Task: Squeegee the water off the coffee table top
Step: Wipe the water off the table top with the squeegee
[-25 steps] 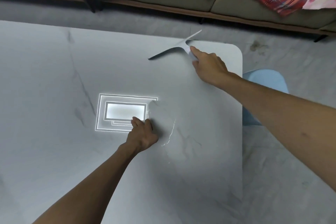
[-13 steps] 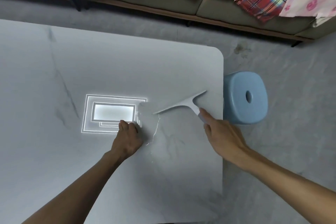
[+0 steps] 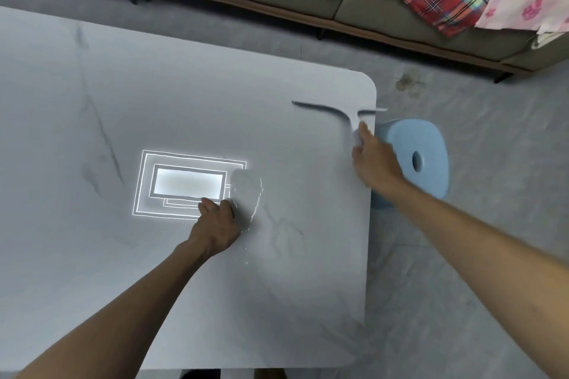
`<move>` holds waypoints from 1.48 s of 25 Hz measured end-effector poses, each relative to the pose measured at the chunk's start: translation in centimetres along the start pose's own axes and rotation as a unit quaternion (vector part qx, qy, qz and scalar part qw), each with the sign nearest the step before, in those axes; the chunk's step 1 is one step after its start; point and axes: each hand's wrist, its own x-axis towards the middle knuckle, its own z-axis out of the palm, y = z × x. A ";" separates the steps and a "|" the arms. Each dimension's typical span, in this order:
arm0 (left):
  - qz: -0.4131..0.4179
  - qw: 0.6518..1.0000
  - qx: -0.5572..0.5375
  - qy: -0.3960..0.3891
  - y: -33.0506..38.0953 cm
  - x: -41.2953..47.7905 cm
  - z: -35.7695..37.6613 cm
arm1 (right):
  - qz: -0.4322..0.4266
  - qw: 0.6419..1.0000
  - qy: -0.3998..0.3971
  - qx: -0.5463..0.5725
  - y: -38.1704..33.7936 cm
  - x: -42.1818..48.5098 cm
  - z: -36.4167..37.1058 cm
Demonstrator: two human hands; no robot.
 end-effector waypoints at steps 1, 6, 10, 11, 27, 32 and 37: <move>0.004 1.000 0.007 -0.001 -0.1 0.0 0.0 | 0.009 1.000 -0.011 0.007 0.7 -2.5 0.8; 0.001 1.000 -0.008 -0.002 -0.1 -0.4 -0.4 | 0.042 0.993 -0.101 0.031 2.0 -10.7 1.4; 0.030 0.999 -0.036 0.021 -0.6 -1.7 -1.0 | 0.076 0.987 -0.024 0.136 0.2 -5.0 -1.6; 0.044 0.996 -0.068 0.034 -1.0 -2.4 -1.2 | 0.092 0.983 0.003 0.161 -0.6 -2.7 -2.3; 0.046 0.994 -0.081 0.060 -10.5 -11.4 8.2 | -0.116 0.990 -0.082 -0.026 1.4 -14.9 8.4; 0.035 0.994 -0.093 0.053 -11.8 -13.6 10.5 | -0.129 0.985 -0.074 -0.082 6.9 -19.0 8.0; 0.002 0.990 -0.135 0.042 -13.4 -17.1 12.7 | -0.094 0.994 -0.018 -0.051 9.5 -22.3 6.1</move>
